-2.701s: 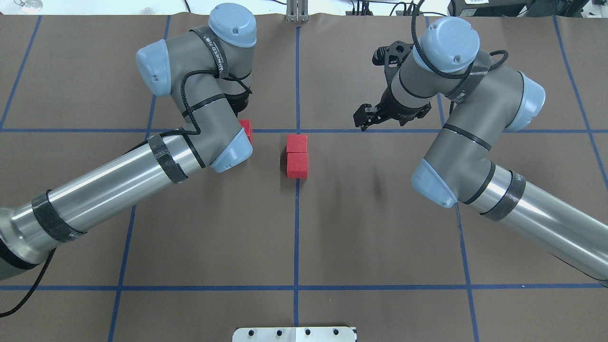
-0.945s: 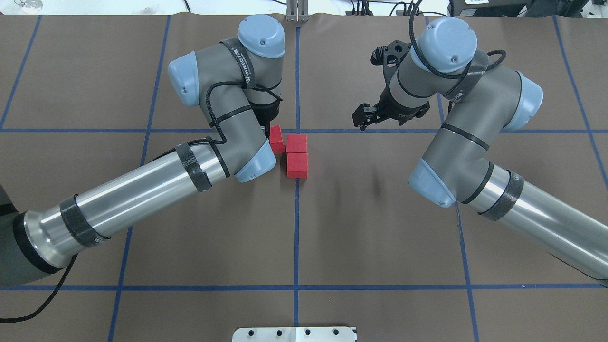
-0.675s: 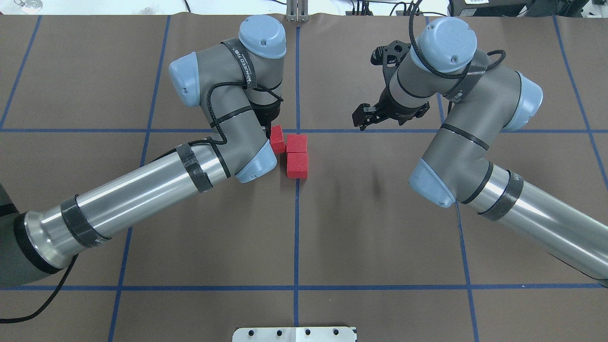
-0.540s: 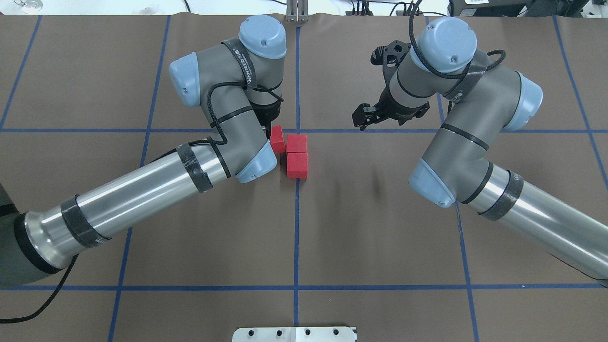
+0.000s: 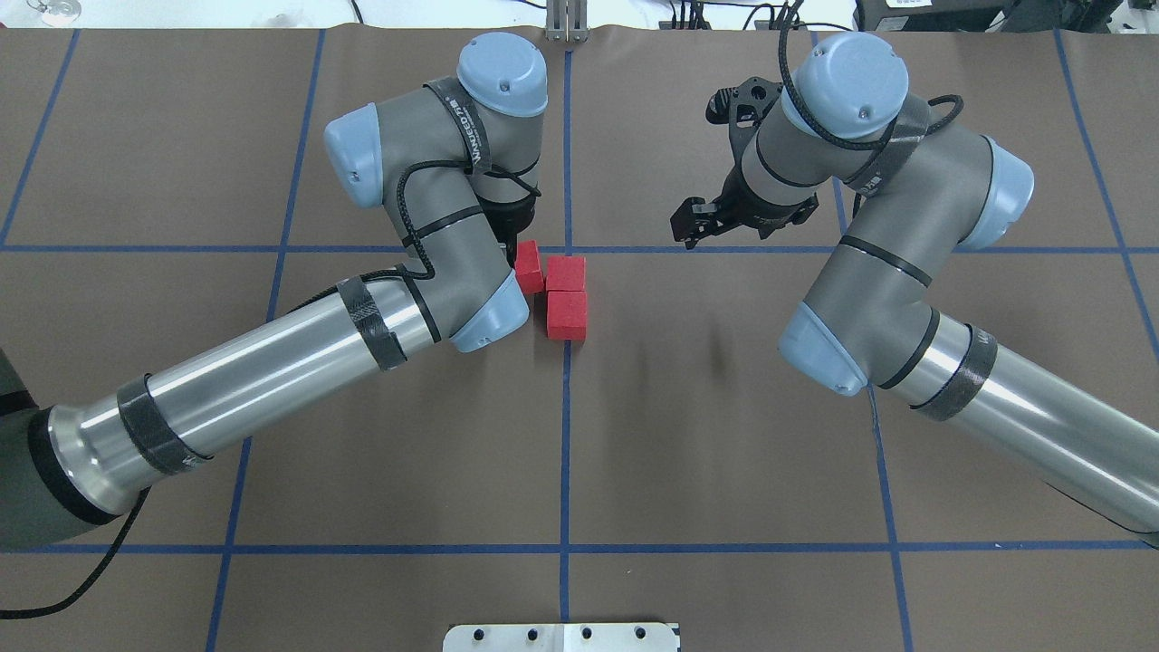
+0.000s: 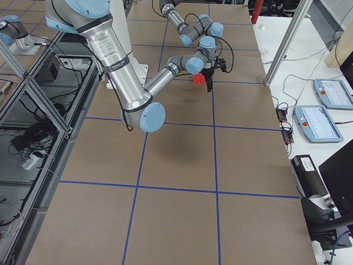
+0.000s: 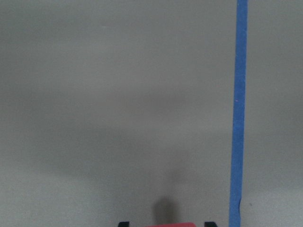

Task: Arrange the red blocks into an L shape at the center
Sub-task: 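Lower the red cube with the left gripper beside the farther placed cube and adjust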

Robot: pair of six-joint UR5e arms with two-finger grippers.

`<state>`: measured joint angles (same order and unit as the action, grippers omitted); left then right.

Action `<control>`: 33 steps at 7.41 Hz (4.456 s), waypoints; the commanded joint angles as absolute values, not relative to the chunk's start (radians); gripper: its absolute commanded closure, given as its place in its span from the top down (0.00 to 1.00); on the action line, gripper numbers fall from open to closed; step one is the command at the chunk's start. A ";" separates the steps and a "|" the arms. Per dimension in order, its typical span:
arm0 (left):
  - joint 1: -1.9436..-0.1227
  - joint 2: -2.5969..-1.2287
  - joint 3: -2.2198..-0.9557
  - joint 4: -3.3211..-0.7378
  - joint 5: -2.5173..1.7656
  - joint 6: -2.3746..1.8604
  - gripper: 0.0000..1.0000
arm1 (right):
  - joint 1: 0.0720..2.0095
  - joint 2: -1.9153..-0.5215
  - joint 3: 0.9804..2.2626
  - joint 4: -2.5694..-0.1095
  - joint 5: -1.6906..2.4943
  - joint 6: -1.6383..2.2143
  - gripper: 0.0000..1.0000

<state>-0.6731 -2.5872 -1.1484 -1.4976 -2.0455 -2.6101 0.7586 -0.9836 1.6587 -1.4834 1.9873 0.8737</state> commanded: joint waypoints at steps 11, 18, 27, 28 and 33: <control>-0.646 -2.586 -1.147 -1.509 -2.000 -2.608 0.00 | 0.759 -0.986 1.655 -1.485 1.987 0.873 0.99; -0.644 -2.586 -1.147 -1.509 -2.000 -2.608 0.04 | 0.759 -0.988 1.649 -1.485 1.987 0.873 0.99; -0.640 -2.588 -1.147 -1.509 -2.002 -2.606 0.50 | 0.759 -0.988 1.648 -1.485 1.985 0.873 0.99; -0.640 -2.588 -1.147 -1.511 -2.002 -2.608 0.59 | 0.759 -0.986 1.646 -1.485 1.985 0.873 0.99; -0.637 -2.588 -1.146 -1.512 -2.002 -2.608 0.77 | 0.759 -0.986 1.643 -1.483 1.985 0.873 0.99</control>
